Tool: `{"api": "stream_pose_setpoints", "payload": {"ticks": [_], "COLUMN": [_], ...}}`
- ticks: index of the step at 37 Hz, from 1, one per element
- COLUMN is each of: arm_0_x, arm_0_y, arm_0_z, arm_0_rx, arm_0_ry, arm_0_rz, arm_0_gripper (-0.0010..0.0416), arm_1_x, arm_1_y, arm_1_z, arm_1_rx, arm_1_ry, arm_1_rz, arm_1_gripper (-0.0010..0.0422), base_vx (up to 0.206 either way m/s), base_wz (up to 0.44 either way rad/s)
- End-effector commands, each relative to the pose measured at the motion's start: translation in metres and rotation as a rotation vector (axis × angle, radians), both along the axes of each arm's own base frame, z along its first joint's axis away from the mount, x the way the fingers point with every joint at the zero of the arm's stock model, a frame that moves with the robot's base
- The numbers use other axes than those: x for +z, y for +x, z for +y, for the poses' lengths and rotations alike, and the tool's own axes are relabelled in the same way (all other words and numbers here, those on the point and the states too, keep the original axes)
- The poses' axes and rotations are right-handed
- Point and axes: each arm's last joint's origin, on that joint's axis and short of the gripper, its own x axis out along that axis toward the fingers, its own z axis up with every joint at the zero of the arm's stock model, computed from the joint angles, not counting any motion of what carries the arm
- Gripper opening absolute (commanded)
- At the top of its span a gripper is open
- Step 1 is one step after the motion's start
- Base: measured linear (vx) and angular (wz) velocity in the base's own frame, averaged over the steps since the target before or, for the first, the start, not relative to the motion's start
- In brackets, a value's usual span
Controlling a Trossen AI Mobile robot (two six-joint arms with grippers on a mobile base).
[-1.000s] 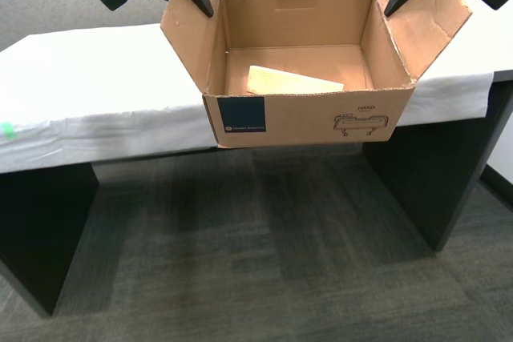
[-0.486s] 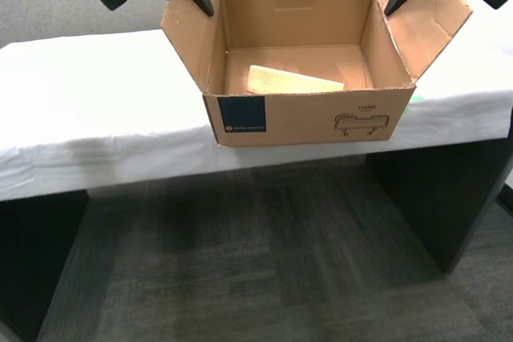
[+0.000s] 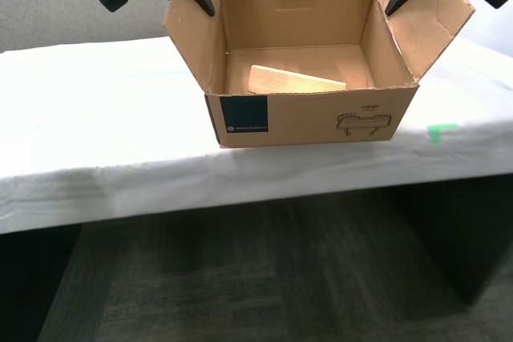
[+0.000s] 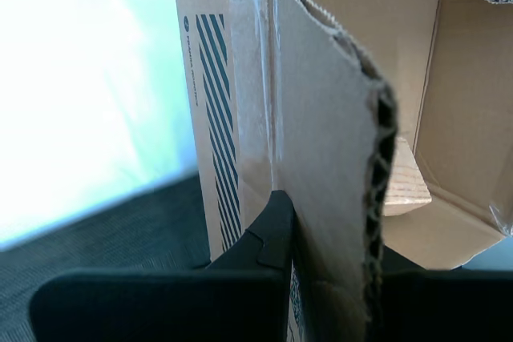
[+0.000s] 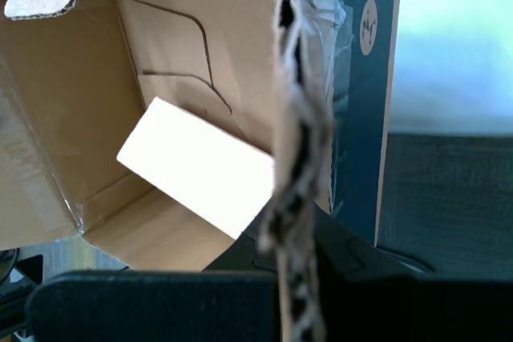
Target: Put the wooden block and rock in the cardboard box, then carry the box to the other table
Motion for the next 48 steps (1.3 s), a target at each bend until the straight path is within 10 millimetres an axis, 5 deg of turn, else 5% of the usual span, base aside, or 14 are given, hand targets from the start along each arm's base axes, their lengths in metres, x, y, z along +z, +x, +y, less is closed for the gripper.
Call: {"api": "stream_pose_setpoints", "payload": {"ticks": [1,48], "arm_0_x": [0.0012,0.0012], "arm_0_y": [0.0001,-0.0024], "arm_0_z": [0.0012,0.0082], "arm_0_rx": [0.008,0.030], "arm_0_ry": [0.019,0.019], "arm_0_rz": [-0.003,0.001], "arm_0_gripper": [-0.0001,-0.0001], "arm_1_x": [0.0010,-0.0017], "arm_1_y": [-0.0002,-0.0043], "arm_1_z": [-0.0011,0.0021], "arm_1_rx": [-0.007,-0.094], "arm_1_ry": [-0.015,0.045], "arm_1_rz": [0.001,-0.006], "arm_1_gripper": [-0.0001,-0.0001], "base_vx": [0.206,0.181], "base_wz": [0.188,0.120]}}
